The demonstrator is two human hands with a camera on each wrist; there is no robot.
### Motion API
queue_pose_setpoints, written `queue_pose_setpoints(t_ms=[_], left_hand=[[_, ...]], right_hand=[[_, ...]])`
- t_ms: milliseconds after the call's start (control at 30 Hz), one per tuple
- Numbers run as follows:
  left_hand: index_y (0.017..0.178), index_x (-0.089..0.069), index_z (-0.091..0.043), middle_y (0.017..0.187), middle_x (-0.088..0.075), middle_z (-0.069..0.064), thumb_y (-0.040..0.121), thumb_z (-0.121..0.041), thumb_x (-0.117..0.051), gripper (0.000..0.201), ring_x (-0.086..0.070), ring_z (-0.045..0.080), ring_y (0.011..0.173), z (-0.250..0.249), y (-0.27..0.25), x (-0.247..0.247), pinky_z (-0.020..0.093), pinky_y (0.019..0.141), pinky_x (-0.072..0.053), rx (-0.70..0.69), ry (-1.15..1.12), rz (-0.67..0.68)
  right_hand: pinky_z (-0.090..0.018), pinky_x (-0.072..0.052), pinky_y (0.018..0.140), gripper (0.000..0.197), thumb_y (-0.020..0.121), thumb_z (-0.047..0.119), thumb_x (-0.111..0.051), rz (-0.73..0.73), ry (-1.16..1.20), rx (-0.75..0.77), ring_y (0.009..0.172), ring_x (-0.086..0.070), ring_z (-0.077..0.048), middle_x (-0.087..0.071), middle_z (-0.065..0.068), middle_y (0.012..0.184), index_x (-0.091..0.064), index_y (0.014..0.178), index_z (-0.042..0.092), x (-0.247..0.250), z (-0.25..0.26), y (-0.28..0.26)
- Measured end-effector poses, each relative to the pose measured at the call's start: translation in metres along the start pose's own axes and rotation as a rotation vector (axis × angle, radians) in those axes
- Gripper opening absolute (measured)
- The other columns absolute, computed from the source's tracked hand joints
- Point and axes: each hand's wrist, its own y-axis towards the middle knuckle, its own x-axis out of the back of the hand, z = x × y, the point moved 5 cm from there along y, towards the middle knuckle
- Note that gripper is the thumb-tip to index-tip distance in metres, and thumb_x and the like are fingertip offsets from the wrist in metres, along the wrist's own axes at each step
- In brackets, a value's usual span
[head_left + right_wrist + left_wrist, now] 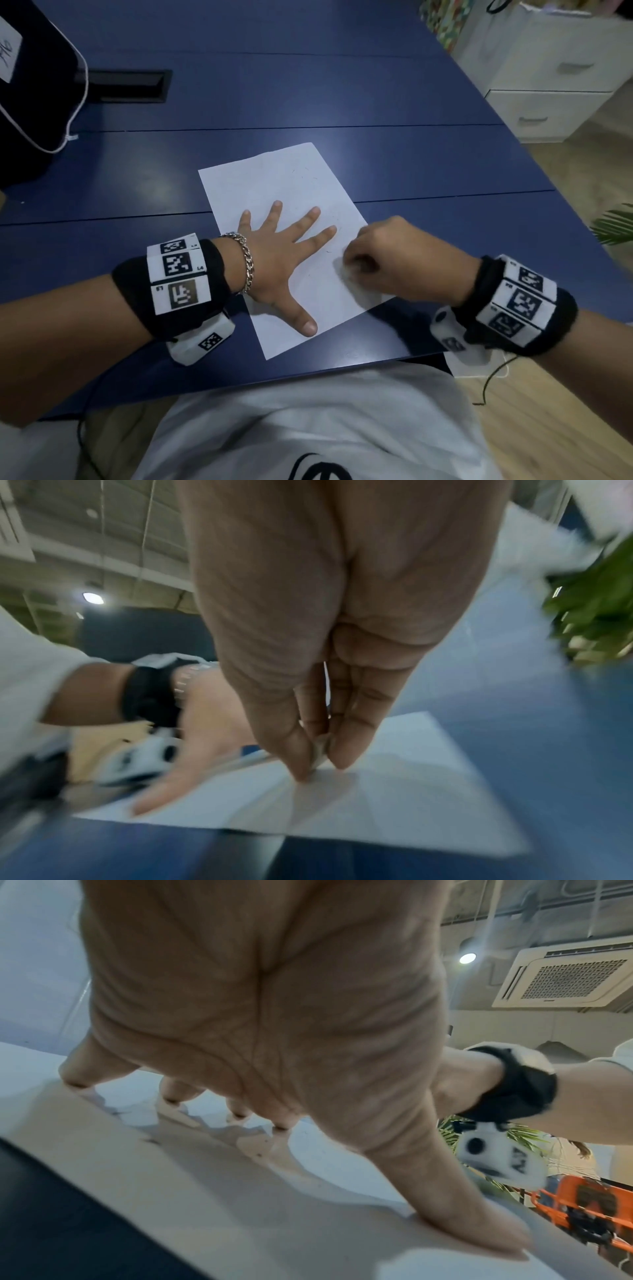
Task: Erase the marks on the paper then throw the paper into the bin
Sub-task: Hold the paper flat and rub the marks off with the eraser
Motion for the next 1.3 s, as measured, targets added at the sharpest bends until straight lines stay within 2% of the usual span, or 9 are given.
queue_pose_setpoints(t_ms=[167, 233, 367, 567, 700, 800, 933, 1067, 1300], left_hand=[[0.145, 0.042, -0.056, 0.158, 0.05, -0.019, 0.036, -0.109, -0.057, 0.156, 0.034, 0.047, 0.152, 0.0, -0.002, 0.0, 0.081, 0.117, 0.003, -0.002, -0.002, 0.008], [0.145, 0.042, -0.057, 0.157, 0.05, -0.02, 0.035, -0.109, -0.058, 0.156, 0.034, 0.046, 0.152, -0.001, -0.002, 0.001, 0.081, 0.117, 0.003, -0.004, 0.002, 0.01], [0.146, 0.041, -0.056, 0.157, 0.049, -0.021, 0.038, -0.107, -0.06, 0.157, 0.034, 0.046, 0.152, 0.0, -0.005, 0.003, 0.081, 0.116, 0.003, -0.015, 0.01, 0.024], [0.146, 0.04, -0.057, 0.159, 0.048, -0.021, 0.046, -0.101, -0.069, 0.154, 0.036, 0.043, 0.151, 0.003, -0.017, 0.003, 0.077, 0.118, 0.009, -0.129, 0.055, 0.045], [0.151, 0.036, -0.052, 0.161, 0.045, -0.02, 0.058, -0.101, -0.06, 0.143, 0.041, 0.032, 0.15, 0.0, -0.03, 0.001, 0.064, 0.123, 0.018, -0.238, 0.001, 0.045], [0.158, 0.031, -0.044, 0.165, 0.04, -0.011, 0.066, -0.1, -0.051, 0.136, 0.035, 0.031, 0.153, 0.0, -0.029, 0.014, 0.058, 0.127, 0.014, -0.179, -0.084, -0.079], [0.163, 0.022, -0.041, 0.169, 0.034, -0.006, 0.064, -0.1, -0.055, 0.139, 0.027, 0.039, 0.156, -0.006, -0.01, 0.025, 0.065, 0.127, 0.005, -0.098, -0.118, -0.112], [0.156, 0.03, -0.048, 0.166, 0.039, -0.012, 0.052, -0.103, -0.062, 0.15, 0.029, 0.043, 0.155, -0.013, 0.004, 0.016, 0.075, 0.12, 0.006, -0.032, -0.087, -0.021], [0.153, 0.034, -0.051, 0.163, 0.043, -0.016, 0.045, -0.104, -0.064, 0.155, 0.032, 0.04, 0.154, -0.012, 0.008, 0.011, 0.079, 0.119, 0.001, 0.019, -0.063, -0.006]], right_hand=[[-0.039, -0.051, 0.066, 0.02, 0.091, 0.022, -0.057, -0.026, 0.04, 0.017, 0.067, -0.054, -0.021, -0.055, 0.004, 0.073, -0.055, 0.071, 0.02, -0.009, 0.012, -0.019], [-0.035, -0.051, 0.068, 0.017, 0.094, 0.026, -0.061, -0.011, 0.077, 0.02, 0.069, -0.058, -0.018, -0.063, 0.003, 0.076, -0.066, 0.079, 0.02, -0.01, 0.007, -0.026], [-0.023, -0.051, 0.074, 0.011, 0.098, 0.027, -0.068, -0.183, 0.175, -0.075, 0.079, -0.064, -0.006, -0.07, 0.015, 0.09, -0.078, 0.103, 0.027, 0.007, -0.034, -0.04], [-0.019, -0.053, 0.076, 0.01, 0.098, 0.038, -0.071, -0.272, 0.273, -0.185, 0.083, -0.066, -0.002, -0.069, 0.018, 0.092, -0.079, 0.103, 0.035, -0.002, -0.052, -0.065], [-0.019, -0.053, 0.075, 0.01, 0.097, 0.042, -0.069, -0.224, 0.286, -0.137, 0.085, -0.064, -0.003, -0.067, 0.019, 0.091, -0.077, 0.1, 0.037, -0.012, -0.037, -0.071], [-0.018, -0.052, 0.076, 0.014, 0.099, 0.044, -0.066, -0.158, 0.255, -0.088, 0.085, -0.063, -0.001, -0.066, 0.019, 0.092, -0.077, 0.099, 0.035, -0.011, -0.029, -0.063], [-0.029, -0.056, 0.078, 0.008, 0.097, 0.027, -0.07, -0.156, 0.141, -0.023, 0.081, -0.062, -0.007, -0.066, 0.013, 0.09, -0.076, 0.101, 0.028, -0.002, -0.023, -0.031], [-0.043, -0.057, 0.074, 0.011, 0.094, 0.022, -0.063, -0.125, 0.057, -0.058, 0.075, -0.06, -0.016, -0.065, 0.006, 0.08, -0.073, 0.09, 0.02, 0.004, -0.021, 0.001], [-0.039, -0.053, 0.065, 0.01, 0.083, 0.016, -0.064, 0.083, -0.029, 0.147, 0.067, -0.059, -0.019, -0.062, 0.004, 0.074, -0.068, 0.076, 0.021, -0.005, -0.006, -0.004]])
